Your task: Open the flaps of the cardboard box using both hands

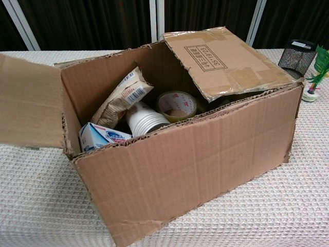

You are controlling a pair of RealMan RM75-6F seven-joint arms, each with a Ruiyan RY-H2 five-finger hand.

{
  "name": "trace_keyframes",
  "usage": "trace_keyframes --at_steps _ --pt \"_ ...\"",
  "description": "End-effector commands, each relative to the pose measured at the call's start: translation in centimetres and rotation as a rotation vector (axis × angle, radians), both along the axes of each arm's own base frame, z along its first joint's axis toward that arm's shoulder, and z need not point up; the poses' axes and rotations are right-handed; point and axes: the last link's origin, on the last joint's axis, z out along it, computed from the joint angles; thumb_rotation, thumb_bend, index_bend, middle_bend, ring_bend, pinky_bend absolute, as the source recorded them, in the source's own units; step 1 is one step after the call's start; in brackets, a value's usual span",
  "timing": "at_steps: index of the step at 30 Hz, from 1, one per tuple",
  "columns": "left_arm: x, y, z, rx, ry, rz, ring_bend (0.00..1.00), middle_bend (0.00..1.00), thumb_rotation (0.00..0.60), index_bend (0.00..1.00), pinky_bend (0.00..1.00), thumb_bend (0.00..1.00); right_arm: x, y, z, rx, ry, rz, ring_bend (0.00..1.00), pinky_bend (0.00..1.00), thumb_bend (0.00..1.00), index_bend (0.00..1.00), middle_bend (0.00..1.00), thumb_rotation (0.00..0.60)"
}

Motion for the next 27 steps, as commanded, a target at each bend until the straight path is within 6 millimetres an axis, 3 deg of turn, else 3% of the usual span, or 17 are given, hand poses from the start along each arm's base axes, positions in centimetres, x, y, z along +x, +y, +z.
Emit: trace_keyframes --at_steps 1,3,6,9,11,14,17,21,27 --pt "-1.9 0.1 1.8 0.079 -0.025 0.021 0.16 0.57 0.000 0.51 0.15 0.00 0.7 -0.3 0.3 -0.014 0.006 0.033 0.00 0.00 0.39 0.00 0.00 0.600" --pt "-2.9 0.2 2.8 0.139 -0.022 0.028 0.16 0.52 0.000 0.49 0.15 0.00 1.4 -0.5 0.6 -0.023 0.010 0.073 0.00 0.00 0.39 0.00 0.00 0.600" --pt "-5.1 0.4 4.5 0.272 0.009 0.061 0.12 0.29 0.000 0.36 0.15 0.00 3.5 -1.4 1.1 -0.021 0.025 0.191 0.00 0.00 0.39 0.00 0.00 0.600" --pt "-8.5 0.3 5.1 0.436 0.081 0.096 0.11 0.15 0.029 0.23 0.15 0.02 7.3 -3.1 1.7 0.013 0.060 0.383 0.00 0.00 0.39 0.00 0.00 0.600" --pt "-10.5 0.1 4.6 0.479 0.092 0.134 0.10 0.14 0.075 0.17 0.15 0.03 9.8 -4.2 2.0 0.035 0.096 0.495 0.00 0.00 0.45 0.00 0.00 0.600" --pt "-13.1 -0.4 3.7 0.502 0.046 0.206 0.09 0.14 0.093 0.11 0.15 0.03 14.0 -6.1 2.4 0.090 0.195 0.640 0.00 0.00 0.77 0.00 0.02 0.600" --pt "-15.3 -0.9 3.3 0.529 0.002 0.251 0.09 0.14 0.094 0.09 0.15 0.03 18.0 -7.5 2.2 0.184 0.288 0.725 0.00 0.00 0.95 0.06 0.05 0.594" --pt "-17.7 -1.3 2.4 0.557 -0.048 0.305 0.09 0.14 0.091 0.09 0.15 0.03 22.8 -8.8 1.2 0.317 0.383 0.767 0.00 0.00 1.00 0.11 0.09 0.579" --pt "-19.9 -1.6 1.7 0.555 -0.080 0.368 0.09 0.14 0.087 0.09 0.15 0.03 26.1 -10.6 -1.0 0.435 0.539 0.769 0.00 0.00 1.00 0.11 0.12 0.573"
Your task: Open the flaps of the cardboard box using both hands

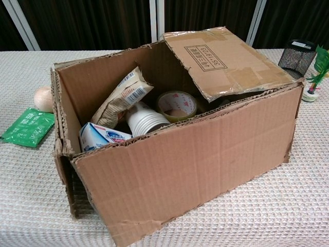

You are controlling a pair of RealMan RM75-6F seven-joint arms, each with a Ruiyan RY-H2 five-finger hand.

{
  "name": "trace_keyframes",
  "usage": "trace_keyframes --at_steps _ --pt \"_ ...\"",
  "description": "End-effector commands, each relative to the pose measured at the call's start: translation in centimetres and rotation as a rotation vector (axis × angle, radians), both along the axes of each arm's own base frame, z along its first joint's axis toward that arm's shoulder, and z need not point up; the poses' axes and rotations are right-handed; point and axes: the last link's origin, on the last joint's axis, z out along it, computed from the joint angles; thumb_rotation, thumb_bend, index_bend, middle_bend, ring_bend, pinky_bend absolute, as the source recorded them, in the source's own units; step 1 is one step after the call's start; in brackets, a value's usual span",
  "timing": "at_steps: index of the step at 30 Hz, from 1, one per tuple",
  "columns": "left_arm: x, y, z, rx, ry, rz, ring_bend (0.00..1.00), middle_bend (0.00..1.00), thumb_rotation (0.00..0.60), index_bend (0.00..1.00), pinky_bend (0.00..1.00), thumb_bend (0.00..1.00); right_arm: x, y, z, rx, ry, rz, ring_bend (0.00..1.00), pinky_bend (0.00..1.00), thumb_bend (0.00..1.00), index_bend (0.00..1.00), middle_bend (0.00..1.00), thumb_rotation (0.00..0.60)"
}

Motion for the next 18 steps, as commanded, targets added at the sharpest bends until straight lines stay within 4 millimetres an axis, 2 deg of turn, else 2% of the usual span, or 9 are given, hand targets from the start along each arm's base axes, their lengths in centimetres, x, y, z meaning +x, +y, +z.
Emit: trace_keyframes --at_steps 1,3,7,14,18 --pt "-1.2 -0.3 -0.3 0.009 -0.034 0.034 0.09 0.14 0.086 0.09 0.15 0.03 5.0 -1.6 -1.3 0.032 0.186 0.090 0.00 0.00 1.00 0.11 0.12 0.568" --pt "-1.5 -0.3 -0.4 0.009 -0.044 0.041 0.09 0.14 0.075 0.09 0.15 0.03 5.6 -2.0 -2.1 0.048 0.226 0.095 0.00 0.00 1.00 0.11 0.12 0.556" --pt "-2.0 -0.4 -0.6 -0.039 -0.051 0.057 0.08 0.14 0.000 0.09 0.15 0.04 6.5 -2.7 -3.8 0.093 0.294 0.093 0.00 0.00 1.00 0.11 0.13 0.546" --pt "-1.9 -0.1 -0.8 -0.069 -0.074 0.057 0.07 0.14 0.000 0.09 0.15 0.06 7.6 -3.2 -6.9 0.145 0.324 0.116 0.00 0.00 1.00 0.10 0.11 0.547" --pt "-2.0 -0.1 -0.9 -0.078 -0.069 0.062 0.07 0.14 0.000 0.09 0.15 0.06 7.5 -3.4 -8.3 0.171 0.324 0.110 0.00 0.00 1.00 0.10 0.12 0.547"
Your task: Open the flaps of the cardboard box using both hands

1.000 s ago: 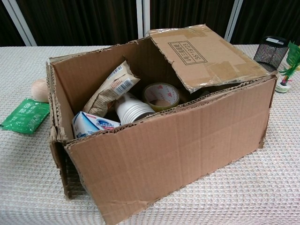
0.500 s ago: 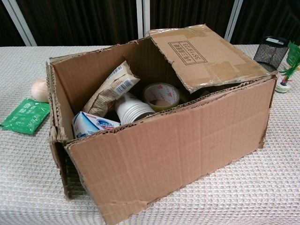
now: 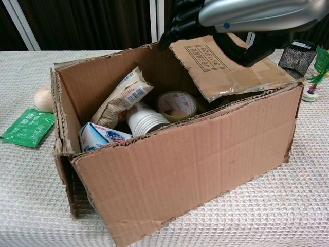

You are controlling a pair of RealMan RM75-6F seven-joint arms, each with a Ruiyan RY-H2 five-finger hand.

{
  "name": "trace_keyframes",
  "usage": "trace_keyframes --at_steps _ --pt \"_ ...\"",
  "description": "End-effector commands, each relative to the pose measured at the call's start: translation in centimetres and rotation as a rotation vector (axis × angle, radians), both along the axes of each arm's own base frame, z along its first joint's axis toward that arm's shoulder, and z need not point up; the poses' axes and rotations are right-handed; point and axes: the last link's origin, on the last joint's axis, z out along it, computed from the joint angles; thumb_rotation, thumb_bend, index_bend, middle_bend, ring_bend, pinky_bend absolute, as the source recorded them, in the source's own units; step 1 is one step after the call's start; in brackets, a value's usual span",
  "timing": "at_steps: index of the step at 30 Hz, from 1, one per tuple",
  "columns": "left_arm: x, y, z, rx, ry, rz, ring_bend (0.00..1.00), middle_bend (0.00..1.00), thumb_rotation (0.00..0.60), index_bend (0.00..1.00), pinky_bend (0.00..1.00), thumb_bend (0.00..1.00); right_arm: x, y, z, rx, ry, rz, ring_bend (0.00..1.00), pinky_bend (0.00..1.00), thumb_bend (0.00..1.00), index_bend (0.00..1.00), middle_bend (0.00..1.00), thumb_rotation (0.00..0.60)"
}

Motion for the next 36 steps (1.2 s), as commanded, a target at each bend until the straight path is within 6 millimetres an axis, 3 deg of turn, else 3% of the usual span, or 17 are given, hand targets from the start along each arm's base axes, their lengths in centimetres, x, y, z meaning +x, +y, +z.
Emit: trace_keyframes --at_steps 1,9,22,36 --pt "-0.1 0.0 0.0 -0.007 0.004 0.001 0.07 0.14 0.000 0.09 0.15 0.06 -0.3 -0.2 -1.2 0.017 0.015 -0.013 0.00 0.00 1.00 0.10 0.12 0.547" --pt "-0.3 -0.2 0.3 -0.015 -0.008 0.011 0.07 0.14 0.000 0.10 0.15 0.06 -1.0 -0.6 -2.5 0.014 0.047 -0.040 0.00 0.00 1.00 0.10 0.13 0.546" --pt "-0.6 -0.1 0.1 -0.031 -0.017 0.022 0.07 0.14 0.000 0.10 0.15 0.06 -1.2 -0.8 -2.4 -0.027 0.071 -0.074 0.00 0.00 1.00 0.26 0.23 0.549" --pt "-0.4 0.0 -0.1 -0.039 -0.020 0.018 0.07 0.15 0.000 0.10 0.15 0.06 -0.2 -0.6 1.0 -0.127 0.012 -0.056 0.00 0.00 1.00 0.34 0.27 0.544"
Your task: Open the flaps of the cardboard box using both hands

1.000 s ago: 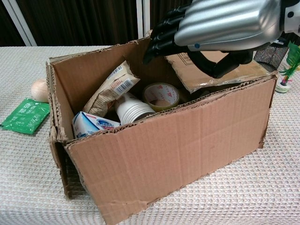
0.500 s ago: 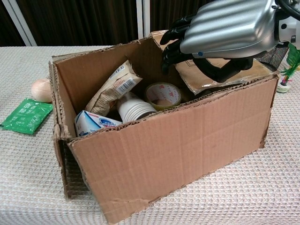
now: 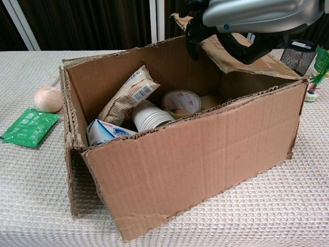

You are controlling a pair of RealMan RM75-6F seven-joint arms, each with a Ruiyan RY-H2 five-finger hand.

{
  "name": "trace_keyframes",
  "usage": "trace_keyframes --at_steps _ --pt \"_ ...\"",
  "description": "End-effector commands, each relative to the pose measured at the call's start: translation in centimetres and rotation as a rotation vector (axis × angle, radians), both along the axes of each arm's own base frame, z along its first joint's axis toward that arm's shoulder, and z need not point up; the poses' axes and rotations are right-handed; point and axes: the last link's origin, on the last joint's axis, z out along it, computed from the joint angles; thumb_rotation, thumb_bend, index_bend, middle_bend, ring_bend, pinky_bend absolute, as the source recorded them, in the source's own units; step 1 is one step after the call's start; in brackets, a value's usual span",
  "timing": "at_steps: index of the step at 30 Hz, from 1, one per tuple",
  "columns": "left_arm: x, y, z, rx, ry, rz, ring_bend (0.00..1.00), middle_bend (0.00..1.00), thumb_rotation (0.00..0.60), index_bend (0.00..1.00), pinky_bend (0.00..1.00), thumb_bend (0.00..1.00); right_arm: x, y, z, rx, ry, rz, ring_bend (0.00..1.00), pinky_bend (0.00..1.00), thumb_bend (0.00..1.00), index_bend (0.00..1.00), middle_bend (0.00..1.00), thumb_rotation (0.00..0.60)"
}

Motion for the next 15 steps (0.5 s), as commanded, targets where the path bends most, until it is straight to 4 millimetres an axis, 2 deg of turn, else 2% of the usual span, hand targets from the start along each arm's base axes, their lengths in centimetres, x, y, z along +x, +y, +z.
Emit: trace_keyframes --at_steps 1,2,3,7,15 --pt "0.5 -1.3 1.3 -0.010 0.023 -0.008 0.07 0.15 0.000 0.10 0.15 0.06 0.2 0.1 1.1 -0.024 -0.019 0.001 0.00 0.00 1.00 0.34 0.27 0.544" --pt "1.2 -0.5 0.2 -0.088 0.004 -0.006 0.07 0.15 0.000 0.10 0.15 0.06 0.2 0.1 1.4 -0.031 -0.024 0.000 0.00 0.00 1.00 0.34 0.27 0.544" --pt "-0.1 0.8 -1.3 -0.093 0.006 0.027 0.07 0.15 0.000 0.10 0.15 0.06 0.2 0.2 1.9 -0.040 -0.030 -0.003 0.00 0.00 1.00 0.34 0.27 0.545" --pt "0.6 0.0 -0.2 -0.039 -0.004 -0.001 0.07 0.15 0.000 0.10 0.15 0.06 0.0 0.1 3.4 -0.071 -0.054 -0.016 0.00 0.00 1.00 0.34 0.27 0.544" --pt "0.9 0.1 -0.6 -0.027 -0.002 0.001 0.07 0.15 0.000 0.10 0.15 0.06 -1.4 0.1 6.7 -0.118 -0.115 -0.061 0.00 0.00 1.00 0.34 0.28 0.544"
